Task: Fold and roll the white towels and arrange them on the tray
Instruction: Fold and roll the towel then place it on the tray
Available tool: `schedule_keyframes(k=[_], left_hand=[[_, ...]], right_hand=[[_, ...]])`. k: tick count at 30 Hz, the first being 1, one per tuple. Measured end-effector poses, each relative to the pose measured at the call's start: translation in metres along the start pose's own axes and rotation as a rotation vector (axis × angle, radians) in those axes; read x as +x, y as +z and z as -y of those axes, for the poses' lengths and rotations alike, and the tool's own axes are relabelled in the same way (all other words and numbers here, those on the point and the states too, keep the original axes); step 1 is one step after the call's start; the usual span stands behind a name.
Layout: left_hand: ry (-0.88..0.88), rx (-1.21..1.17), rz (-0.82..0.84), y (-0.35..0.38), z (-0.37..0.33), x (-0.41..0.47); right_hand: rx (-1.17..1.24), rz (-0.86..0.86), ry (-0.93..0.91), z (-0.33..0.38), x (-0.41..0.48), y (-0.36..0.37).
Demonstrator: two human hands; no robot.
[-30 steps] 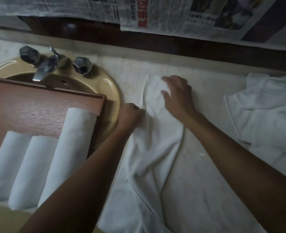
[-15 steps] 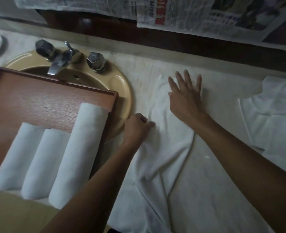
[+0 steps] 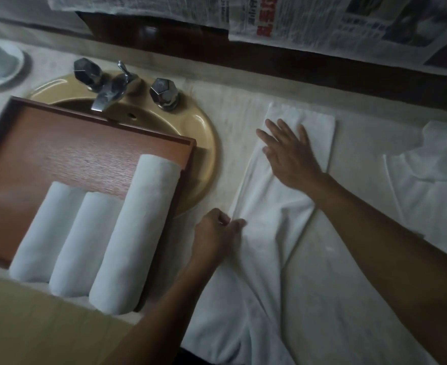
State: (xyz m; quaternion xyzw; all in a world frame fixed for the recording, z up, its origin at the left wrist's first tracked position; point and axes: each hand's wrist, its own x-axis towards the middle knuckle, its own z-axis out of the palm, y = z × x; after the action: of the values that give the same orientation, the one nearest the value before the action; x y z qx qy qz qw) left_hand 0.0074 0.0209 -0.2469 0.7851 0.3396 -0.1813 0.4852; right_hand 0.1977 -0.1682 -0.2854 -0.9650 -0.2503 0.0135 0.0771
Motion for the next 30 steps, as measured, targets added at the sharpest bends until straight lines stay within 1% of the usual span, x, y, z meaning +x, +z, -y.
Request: schedule_keyframes(k=[4,7,9,11,12,13,14,15,16,17,18,19,20,22,23,25,26,27,30], left_hand=[[0.014,-0.006,-0.049,-0.001,-0.004,-0.006],[0.036,0.038,-0.043,-0.003,-0.011,-0.007],[0.041,0.047,-0.037,-0.003,-0.01,-0.006],[0.03,0.057,-0.041,-0.003,-0.012,-0.009],[0.004,0.021,-0.013,-0.003,-0.012,-0.011],[-0.057,-0.097,0.082,-0.006,-0.013,-0.014],[-0.133,-0.273,0.249,-0.008,-0.015,-0.017],[-0.227,-0.433,0.455,-0.013,-0.017,-0.021],[-0.281,-0.521,0.632,-0.018,-0.018,-0.027],[-0.284,-0.501,0.739,-0.023,-0.018,-0.03],[-0.251,-0.41,0.752,-0.027,-0.017,-0.033],[-0.199,-0.332,0.697,-0.028,-0.014,-0.034],[-0.179,-0.319,0.628,-0.029,-0.013,-0.036],[-0.18,-0.404,0.524,-0.031,-0.009,-0.039],[-0.128,-0.349,0.443,-0.031,-0.005,-0.037],[0.01,0.008,0.255,-0.028,0.003,-0.034],[0.039,0.157,0.19,-0.026,0.006,-0.035],[0.041,0.229,0.161,-0.024,0.008,-0.036],[0.043,0.271,0.084,-0.019,0.012,-0.038]], right_hand=[[-0.014,-0.004,0.014,0.001,0.004,0.001],[0.026,-0.096,0.046,0.016,-0.008,-0.006],[0.098,-0.14,0.008,0.03,-0.029,-0.003],[0.154,-0.097,-0.017,0.035,-0.05,0.007],[0.163,-0.058,-0.02,0.032,-0.055,0.011],[0.166,-0.027,-0.024,0.027,-0.055,0.012],[0.167,-0.001,-0.024,0.021,-0.051,0.011],[0.168,0.026,-0.022,0.016,-0.044,0.009],[0.17,0.05,-0.021,0.013,-0.038,0.005],[0.172,0.066,-0.018,0.01,-0.033,0.003],[0.169,0.071,-0.017,0.009,-0.029,0.002],[0.16,0.066,-0.018,0.009,-0.028,0.001],[0.143,0.058,-0.022,0.008,-0.028,0.002],[0.102,0.037,-0.029,0.008,-0.029,0.003],[0.088,0.025,-0.027,0.008,-0.03,0.003],[0.087,0.005,-0.026,0.008,-0.028,0.002],[0.091,-0.002,-0.028,0.009,-0.028,0.002],[0.092,-0.007,-0.031,0.008,-0.028,0.003],[0.105,-0.001,-0.033,0.007,-0.027,0.003]])
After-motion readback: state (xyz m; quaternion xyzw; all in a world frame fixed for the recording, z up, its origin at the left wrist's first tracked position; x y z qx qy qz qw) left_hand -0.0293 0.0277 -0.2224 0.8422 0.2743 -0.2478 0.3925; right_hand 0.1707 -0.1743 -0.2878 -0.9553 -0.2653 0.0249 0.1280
